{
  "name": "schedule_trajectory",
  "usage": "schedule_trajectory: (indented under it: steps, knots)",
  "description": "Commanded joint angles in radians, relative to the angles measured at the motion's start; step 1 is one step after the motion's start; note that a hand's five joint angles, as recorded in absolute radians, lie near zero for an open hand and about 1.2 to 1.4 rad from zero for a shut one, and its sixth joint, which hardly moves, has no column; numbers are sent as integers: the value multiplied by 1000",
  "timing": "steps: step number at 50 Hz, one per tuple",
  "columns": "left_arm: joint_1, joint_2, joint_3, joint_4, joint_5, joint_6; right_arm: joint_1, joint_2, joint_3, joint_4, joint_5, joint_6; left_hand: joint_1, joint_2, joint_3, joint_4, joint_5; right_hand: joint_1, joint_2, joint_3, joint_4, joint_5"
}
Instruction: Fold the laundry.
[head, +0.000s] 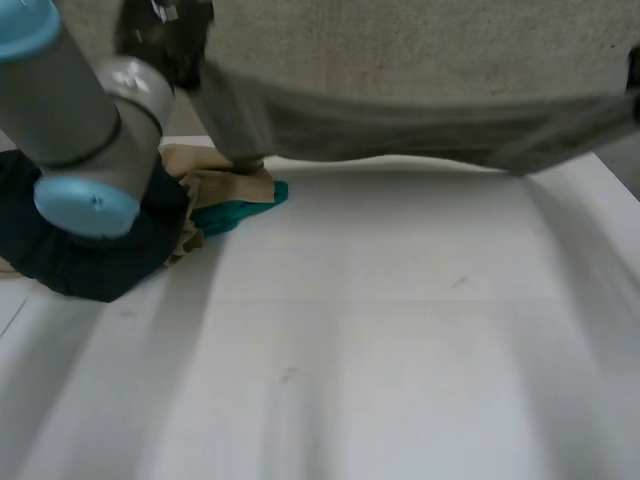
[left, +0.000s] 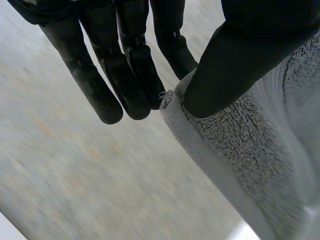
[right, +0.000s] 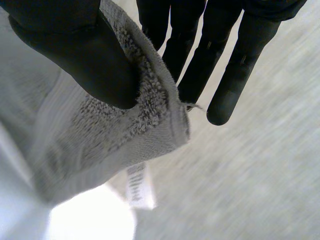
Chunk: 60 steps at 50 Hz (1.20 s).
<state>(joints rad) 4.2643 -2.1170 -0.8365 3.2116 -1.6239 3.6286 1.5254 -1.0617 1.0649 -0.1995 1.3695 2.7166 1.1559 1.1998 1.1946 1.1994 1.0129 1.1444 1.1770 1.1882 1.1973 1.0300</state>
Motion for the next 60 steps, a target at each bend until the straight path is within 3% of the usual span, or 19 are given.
schedule_trajectory:
  steps: [1,5,13,17,20,24,30,41,48,58,59,60]
  knots:
    - [-11,5,-252,-13,3,16,-37,36,156,167,-41,-98,240,196,202,197,209,252,219,208,199,192]
    - [-20,43,-393,-59,-2,67,-65,11,259,238,-55,-191,240,196,202,197,209,252,219,208,199,192]
    - [-49,239,-630,-372,-43,183,-188,-187,434,489,-53,-492,240,196,202,197,209,252,219,208,199,192]
    - [-50,319,-668,-573,-10,179,-250,-277,506,647,-66,-691,240,196,202,197,209,252,219,208,199,192]
    - [-52,331,-662,-614,30,179,-254,-294,520,661,-82,-759,240,196,202,197,209,252,219,208,199,192]
    - [-54,307,-586,-581,62,177,-216,-258,498,594,-92,-711,240,196,202,197,209,252,219,208,199,192]
    - [-46,168,-408,-518,-8,171,-183,-146,403,500,-70,-594,240,196,202,197,209,252,219,208,199,192]
    - [-75,-127,-34,-455,-48,157,-91,98,156,362,-52,-440,240,196,202,197,209,252,219,208,199,192]
    - [-87,-314,201,-452,-103,165,-51,253,-11,249,12,-420,240,196,202,197,209,252,219,208,199,192]
    - [-92,-464,405,-446,-110,182,-13,426,-187,195,36,-426,240,196,202,197,209,252,219,208,199,192]
    - [-92,-472,413,-444,-106,185,-11,437,-195,189,37,-423,240,196,202,197,209,-51,-83,-95,-104,-111]
    - [-93,-478,418,-443,-103,189,-8,445,-201,184,42,-422,37,-7,-1,-6,6,-443,-476,-487,-496,-503]
